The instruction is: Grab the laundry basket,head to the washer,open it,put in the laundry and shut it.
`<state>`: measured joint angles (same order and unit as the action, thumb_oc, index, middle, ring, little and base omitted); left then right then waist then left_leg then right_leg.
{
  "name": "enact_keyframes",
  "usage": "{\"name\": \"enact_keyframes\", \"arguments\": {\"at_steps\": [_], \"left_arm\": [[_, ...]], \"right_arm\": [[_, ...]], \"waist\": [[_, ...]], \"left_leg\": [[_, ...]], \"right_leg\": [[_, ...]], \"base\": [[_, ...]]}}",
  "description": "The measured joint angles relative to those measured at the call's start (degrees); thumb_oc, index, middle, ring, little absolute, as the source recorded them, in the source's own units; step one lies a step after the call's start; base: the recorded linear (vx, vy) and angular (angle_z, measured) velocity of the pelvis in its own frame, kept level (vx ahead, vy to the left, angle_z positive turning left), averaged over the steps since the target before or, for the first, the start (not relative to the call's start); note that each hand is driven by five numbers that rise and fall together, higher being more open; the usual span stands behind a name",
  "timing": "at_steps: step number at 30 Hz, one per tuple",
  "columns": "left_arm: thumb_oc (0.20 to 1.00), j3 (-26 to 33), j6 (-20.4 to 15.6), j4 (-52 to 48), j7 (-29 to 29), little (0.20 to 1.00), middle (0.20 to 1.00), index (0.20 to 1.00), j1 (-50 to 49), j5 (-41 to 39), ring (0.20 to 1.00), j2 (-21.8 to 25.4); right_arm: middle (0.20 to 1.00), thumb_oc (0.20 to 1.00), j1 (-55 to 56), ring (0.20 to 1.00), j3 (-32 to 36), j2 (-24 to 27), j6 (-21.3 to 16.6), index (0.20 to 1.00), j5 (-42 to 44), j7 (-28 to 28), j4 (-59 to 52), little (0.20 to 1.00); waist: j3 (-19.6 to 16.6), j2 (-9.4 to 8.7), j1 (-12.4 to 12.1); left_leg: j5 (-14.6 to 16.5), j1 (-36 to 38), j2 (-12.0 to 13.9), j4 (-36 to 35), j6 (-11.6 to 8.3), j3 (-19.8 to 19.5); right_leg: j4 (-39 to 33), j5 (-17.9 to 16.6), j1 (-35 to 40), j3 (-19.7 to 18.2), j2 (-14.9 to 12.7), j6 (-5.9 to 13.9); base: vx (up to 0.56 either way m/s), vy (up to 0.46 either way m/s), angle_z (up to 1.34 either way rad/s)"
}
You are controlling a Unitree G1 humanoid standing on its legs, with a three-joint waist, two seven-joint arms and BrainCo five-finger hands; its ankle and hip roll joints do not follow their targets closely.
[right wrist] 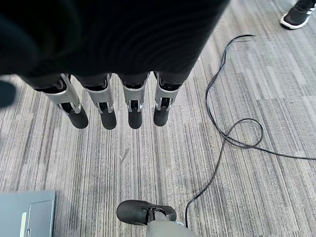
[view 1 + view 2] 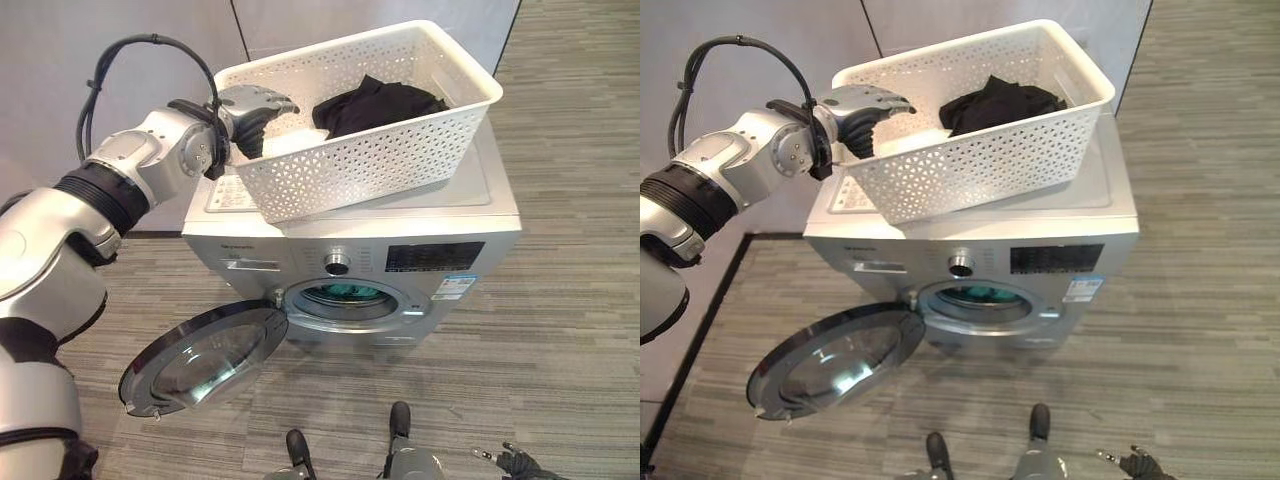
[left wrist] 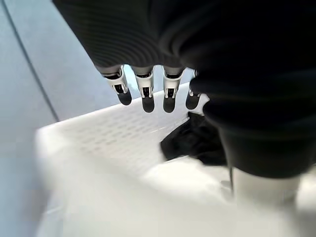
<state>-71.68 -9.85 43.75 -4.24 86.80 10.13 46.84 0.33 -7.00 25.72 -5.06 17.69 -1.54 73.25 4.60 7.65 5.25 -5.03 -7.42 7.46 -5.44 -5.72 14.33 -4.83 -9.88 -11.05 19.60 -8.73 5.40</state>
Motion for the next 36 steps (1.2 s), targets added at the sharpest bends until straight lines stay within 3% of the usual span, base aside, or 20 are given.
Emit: {"name": "enact_keyframes", "arguments": {"at_steps": [11, 17, 24, 25, 29, 36], "left_arm": [[1.0, 0.7, 0.1, 4.8, 2.6, 1.0, 1.0, 1.0, -0.3, 4.5, 1.0, -0.6], [1.0, 1.1, 1.4, 15.8, 8.6, 1.0, 1.0, 1.0, -0.1, 12.8, 1.0, -2.3], [1.0, 8.6, 4.1, 12.2, 12.7, 1.0, 1.0, 1.0, -0.3, 15.2, 1.0, -3.7], [1.0, 12.4, 5.3, 7.3, 13.0, 1.0, 1.0, 1.0, -1.3, 15.1, 1.0, -3.7], [1.0, 12.4, 7.1, 8.2, 13.2, 1.0, 1.0, 1.0, 0.2, 14.5, 1.0, -9.2], [1.0, 7.8, 6.2, 10.2, 12.8, 1.0, 1.0, 1.0, 3.0, 12.2, 1.0, -9.5]], "right_arm": [[1.0, 1.0, -1.3, 1.0, -1.0, 0.1, 0.1, 1.0, -0.5, 0.0, 2.6, 1.0], [1.0, 1.0, -4.7, 1.0, -1.1, 0.3, 0.0, 1.0, -0.6, 0.2, 4.6, 1.0], [1.0, 1.0, -5.4, 1.0, -2.2, 0.4, -0.2, 1.0, -0.6, 1.4, 5.0, 1.0], [1.0, 1.0, -4.7, 1.0, -3.5, 0.5, 0.2, 1.0, -0.6, 1.6, 0.7, 1.0], [1.0, 1.0, -5.0, 1.0, -3.2, -1.7, -1.1, 1.0, -0.4, 2.3, -2.7, 1.0], [1.0, 1.0, -2.5, 1.0, -3.4, -1.8, -0.9, 1.0, -0.3, 2.3, -2.2, 1.0]], "waist": [[0.0, 0.0, 0.6], [0.2, -0.37, 2.0], [1.1, -1.99, 1.6], [1.5, -2.7, 1.4], [1.6, -3.31, 1.1], [1.5, -3.29, 2.0]], "left_leg": [[-0.6, -1.2, -0.1, 0.3, 0.05, -0.8], [-0.6, -2.9, -0.1, 0.3, 0.03, 0.5], [-0.6, -3.5, 0.3, 0.3, 0.03, 0.2], [-0.7, -3.7, 0.3, 0.3, 0.0, 0.2], [-0.7, -2.9, 0.3, 0.3, 0.0, -0.2], [-0.6, -0.6, 0.5, 0.3, 0.04, 0.4]], "right_leg": [[0.0, -0.2, -0.9, 0.9, -0.1, -0.26], [0.0, -0.5, -3.3, -0.4, 0.1, -0.31], [0.0, -0.5, -3.7, -0.2, 0.4, -0.33], [0.0, -0.6, -3.8, -0.2, 0.4, -0.47], [0.0, -0.5, -2.8, 0.1, 0.5, -0.37], [0.0, -0.3, -1.0, -0.2, 0.6, -0.38]], "base": [[-0.01, 0.01, 0.03], [-0.01, 0.003, -0.09], [-0.01, -0.021, 0.01], [0.01, -0.059, 0.02], [0.02, -0.033, 0.05], [0.03, -0.023, -0.06]]}}
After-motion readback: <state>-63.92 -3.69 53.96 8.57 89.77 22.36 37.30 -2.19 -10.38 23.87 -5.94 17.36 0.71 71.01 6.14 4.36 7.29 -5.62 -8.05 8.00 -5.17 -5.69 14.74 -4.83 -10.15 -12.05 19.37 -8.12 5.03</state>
